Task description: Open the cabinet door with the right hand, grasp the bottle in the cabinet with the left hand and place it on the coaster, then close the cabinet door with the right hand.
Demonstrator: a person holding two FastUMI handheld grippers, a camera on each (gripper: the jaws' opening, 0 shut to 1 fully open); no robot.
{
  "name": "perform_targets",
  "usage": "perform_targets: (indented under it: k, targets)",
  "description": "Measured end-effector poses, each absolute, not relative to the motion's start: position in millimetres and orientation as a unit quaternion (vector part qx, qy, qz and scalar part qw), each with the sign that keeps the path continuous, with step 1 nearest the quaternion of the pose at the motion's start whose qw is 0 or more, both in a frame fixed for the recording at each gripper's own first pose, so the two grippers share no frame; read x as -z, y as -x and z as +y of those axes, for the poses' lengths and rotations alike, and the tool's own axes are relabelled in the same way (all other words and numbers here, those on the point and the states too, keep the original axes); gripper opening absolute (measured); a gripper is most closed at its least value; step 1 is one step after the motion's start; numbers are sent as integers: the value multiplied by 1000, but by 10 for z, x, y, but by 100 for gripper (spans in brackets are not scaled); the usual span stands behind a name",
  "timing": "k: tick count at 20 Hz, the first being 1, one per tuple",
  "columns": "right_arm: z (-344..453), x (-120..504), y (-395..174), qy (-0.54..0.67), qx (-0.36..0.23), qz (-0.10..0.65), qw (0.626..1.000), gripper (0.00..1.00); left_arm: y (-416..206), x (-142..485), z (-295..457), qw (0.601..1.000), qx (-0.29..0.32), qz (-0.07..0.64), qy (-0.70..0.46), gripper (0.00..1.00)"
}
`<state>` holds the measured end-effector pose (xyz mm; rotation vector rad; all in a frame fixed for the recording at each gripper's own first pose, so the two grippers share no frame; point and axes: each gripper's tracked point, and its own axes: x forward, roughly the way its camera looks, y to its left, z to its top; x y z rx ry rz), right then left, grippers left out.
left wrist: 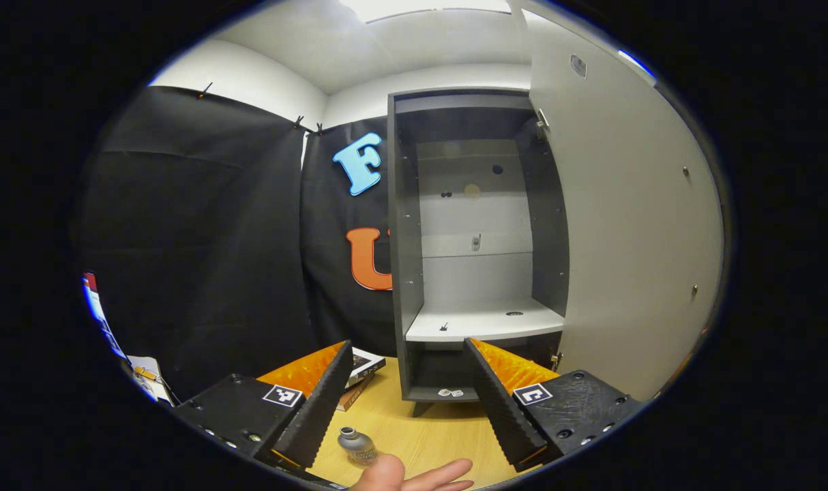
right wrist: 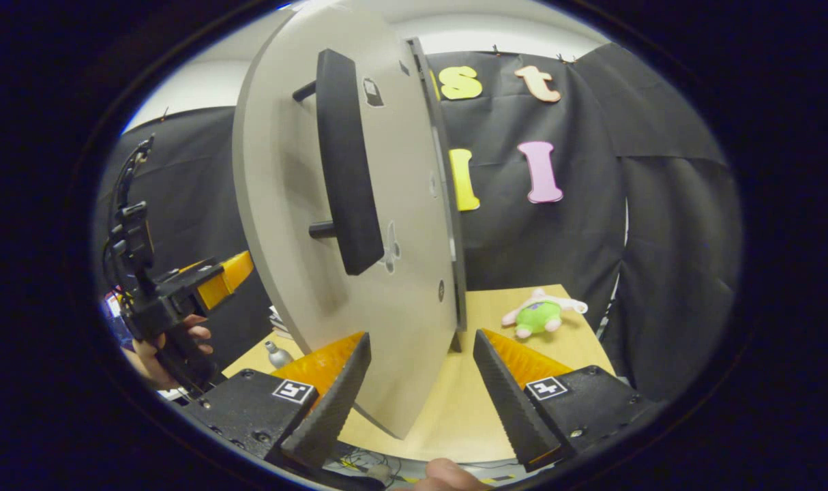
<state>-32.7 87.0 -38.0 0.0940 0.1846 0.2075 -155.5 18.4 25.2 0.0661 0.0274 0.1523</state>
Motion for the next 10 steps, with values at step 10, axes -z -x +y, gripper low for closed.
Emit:
perform_targets:
  k: [10]
  targets:
    - [1288, 271, 28, -17, -105, 79, 991, 98, 1401, -134, 565, 996, -79, 25, -19, 96]
